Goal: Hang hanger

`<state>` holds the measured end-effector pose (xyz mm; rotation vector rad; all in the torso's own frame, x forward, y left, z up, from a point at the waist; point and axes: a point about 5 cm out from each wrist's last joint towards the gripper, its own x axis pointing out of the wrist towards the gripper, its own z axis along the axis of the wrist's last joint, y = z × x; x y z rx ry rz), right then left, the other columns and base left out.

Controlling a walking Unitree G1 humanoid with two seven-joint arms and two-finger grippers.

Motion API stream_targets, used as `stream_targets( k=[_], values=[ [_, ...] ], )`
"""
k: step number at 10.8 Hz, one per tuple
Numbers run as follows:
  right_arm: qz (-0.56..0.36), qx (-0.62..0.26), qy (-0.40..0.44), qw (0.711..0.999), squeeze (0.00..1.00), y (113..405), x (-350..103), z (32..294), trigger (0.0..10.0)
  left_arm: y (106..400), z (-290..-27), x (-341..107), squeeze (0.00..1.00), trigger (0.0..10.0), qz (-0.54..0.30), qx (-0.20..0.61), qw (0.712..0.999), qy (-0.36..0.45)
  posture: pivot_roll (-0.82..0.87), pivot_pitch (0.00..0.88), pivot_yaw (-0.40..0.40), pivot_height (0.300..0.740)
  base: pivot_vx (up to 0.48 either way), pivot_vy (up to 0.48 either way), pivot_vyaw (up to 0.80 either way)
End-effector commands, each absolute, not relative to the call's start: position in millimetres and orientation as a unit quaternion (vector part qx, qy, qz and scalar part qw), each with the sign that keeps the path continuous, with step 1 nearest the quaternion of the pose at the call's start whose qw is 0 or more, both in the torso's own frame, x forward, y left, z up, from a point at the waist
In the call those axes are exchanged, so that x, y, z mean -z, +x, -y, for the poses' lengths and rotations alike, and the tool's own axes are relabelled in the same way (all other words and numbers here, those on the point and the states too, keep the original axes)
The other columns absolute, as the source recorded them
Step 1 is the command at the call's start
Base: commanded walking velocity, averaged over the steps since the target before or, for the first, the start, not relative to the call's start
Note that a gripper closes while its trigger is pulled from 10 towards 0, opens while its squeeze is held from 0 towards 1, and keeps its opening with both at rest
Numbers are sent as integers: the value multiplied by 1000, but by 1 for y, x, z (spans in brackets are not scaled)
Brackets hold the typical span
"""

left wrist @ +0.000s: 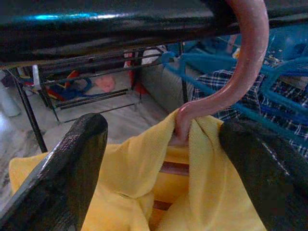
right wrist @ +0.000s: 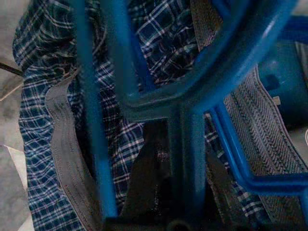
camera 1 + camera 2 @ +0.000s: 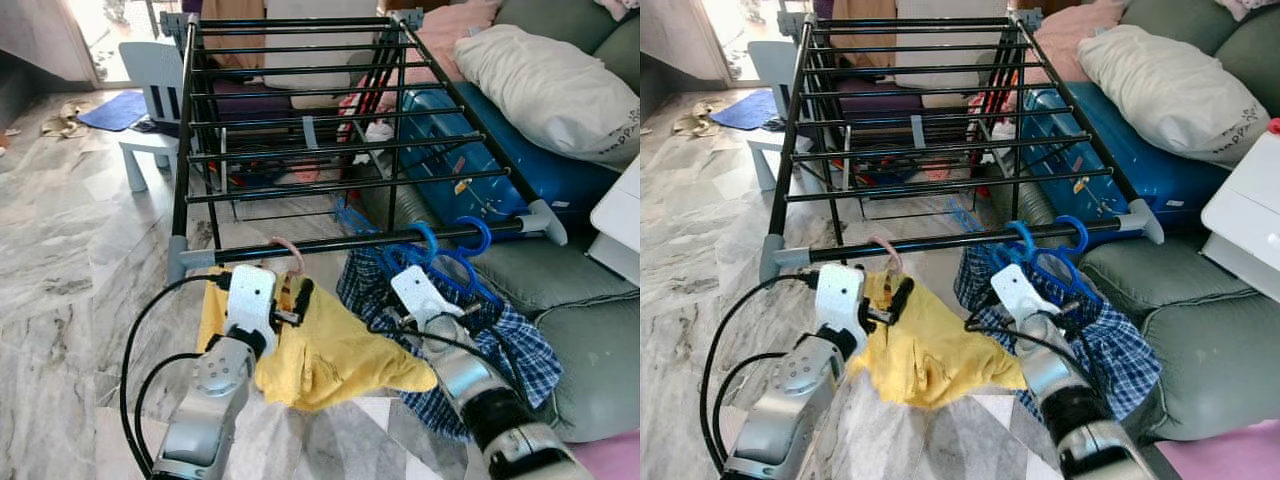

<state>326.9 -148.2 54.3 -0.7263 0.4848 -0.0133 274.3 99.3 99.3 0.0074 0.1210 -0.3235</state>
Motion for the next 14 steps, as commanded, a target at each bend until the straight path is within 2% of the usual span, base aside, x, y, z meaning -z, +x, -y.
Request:
stream_targets(
  k=[1,5,9,14],
  values=[
    [-203,-6,-348,915,0,329,-63,140,10000,276,-98,-99,0,10000,-60,163,985,4,-23,7,-59,740,0,0,0],
    [-210,-32,-327,921,0,319,-61,131,10000,277,-96,-98,0,10000,-62,167,984,7,-31,3,-60,740,0,0,0],
    [-243,-54,-322,913,0,308,-52,128,10000,278,-95,-96,0,10000,-63,168,984,7,-30,0,-70,740,0,0,0],
    [-223,-66,-332,914,0,305,-57,122,10000,277,-95,-95,0,10000,-65,168,984,7,-31,0,-68,740,0,0,0]
  ],
)
